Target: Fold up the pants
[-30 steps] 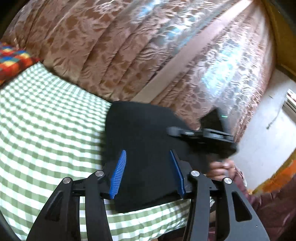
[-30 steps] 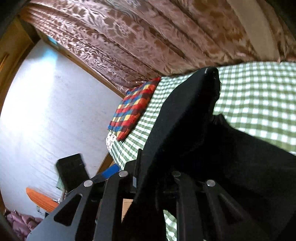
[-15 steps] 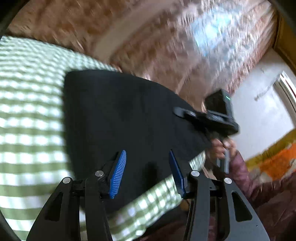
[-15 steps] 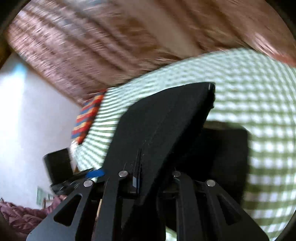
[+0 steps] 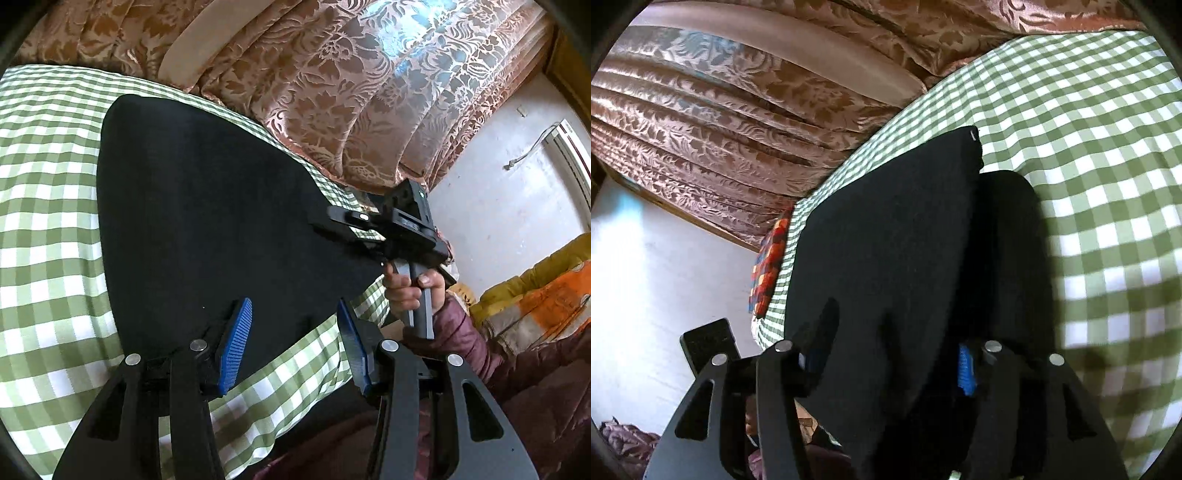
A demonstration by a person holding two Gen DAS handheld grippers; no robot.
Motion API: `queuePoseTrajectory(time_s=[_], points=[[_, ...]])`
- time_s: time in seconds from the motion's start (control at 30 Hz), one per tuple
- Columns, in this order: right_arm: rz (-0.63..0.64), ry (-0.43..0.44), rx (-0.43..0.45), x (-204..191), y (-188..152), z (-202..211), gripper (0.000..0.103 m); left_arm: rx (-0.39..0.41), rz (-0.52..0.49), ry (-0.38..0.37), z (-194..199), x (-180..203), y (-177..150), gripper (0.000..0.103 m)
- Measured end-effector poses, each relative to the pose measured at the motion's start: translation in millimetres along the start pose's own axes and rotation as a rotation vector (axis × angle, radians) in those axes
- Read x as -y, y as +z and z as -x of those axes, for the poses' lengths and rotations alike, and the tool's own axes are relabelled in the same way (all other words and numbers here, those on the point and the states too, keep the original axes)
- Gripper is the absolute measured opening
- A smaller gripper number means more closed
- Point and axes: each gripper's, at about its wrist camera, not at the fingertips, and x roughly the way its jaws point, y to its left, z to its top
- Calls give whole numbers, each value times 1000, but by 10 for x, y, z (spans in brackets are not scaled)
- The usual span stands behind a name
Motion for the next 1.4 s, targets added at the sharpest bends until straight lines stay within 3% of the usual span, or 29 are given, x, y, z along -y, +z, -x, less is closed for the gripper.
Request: queuePoseTrajectory(time_s=[0.03, 0.07, 0.27, 0.43, 0.5, 0.57, 0.63, 0.73, 0.8, 0.9, 1.0, 1.03, 1.1, 1.17, 1.2, 1.3, 1.4], points=[[17, -31, 1, -14, -33, 21, 28, 0, -6, -2, 9, -2, -5, 46], [26, -52, 0, -22, -50, 21, 13, -3, -13, -6, 12, 6, 1, 46], [157, -132, 33, -269, 0, 116, 12, 21, -64, -2, 41, 173, 122, 46], [156, -226, -25, -52, 30, 4, 14, -88, -74, 59, -182, 119, -25, 46], [118, -210, -21, 67, 2, -32, 15, -94, -68, 48, -202, 125, -66, 46], [83, -187, 7, 79, 0, 23, 29, -95, -72, 41, -191, 142, -64, 46], [90, -245, 48, 7, -16, 118, 44, -79, -79, 37, -138, 165, -33, 46], [105, -249, 127, -186, -44, 342, 44, -23, -83, 30, 3, 199, 48, 46], [151, -197, 169, -436, -104, 468, 44, 34, -89, 57, 108, 211, 119, 46], [230, -148, 124, -751, -223, 379, 44, 76, -87, 119, 179, 176, 176, 46], [280, -206, 16, -835, -412, 97, 44, 44, -94, 172, 118, 142, 125, 46], [277, -226, -7, -790, -463, 41, 44, 22, -104, 195, 73, 143, 80, 46], [269, -304, -50, -602, -561, -47, 25, -17, -136, 234, -14, 158, -60, 46], [202, -273, -33, -321, -644, 2, 4, -28, -172, 276, -72, 185, -161, 46], [155, -243, -17, -218, -641, 45, 0, -24, -191, 295, -87, 219, -196, 46], [119, -207, -4, -130, -611, 77, 0, -10, -209, 313, -52, 253, -152, 46], [135, -212, 0, -245, -535, 109, 8, 29, -201, 297, 43, 292, -46, 46]])
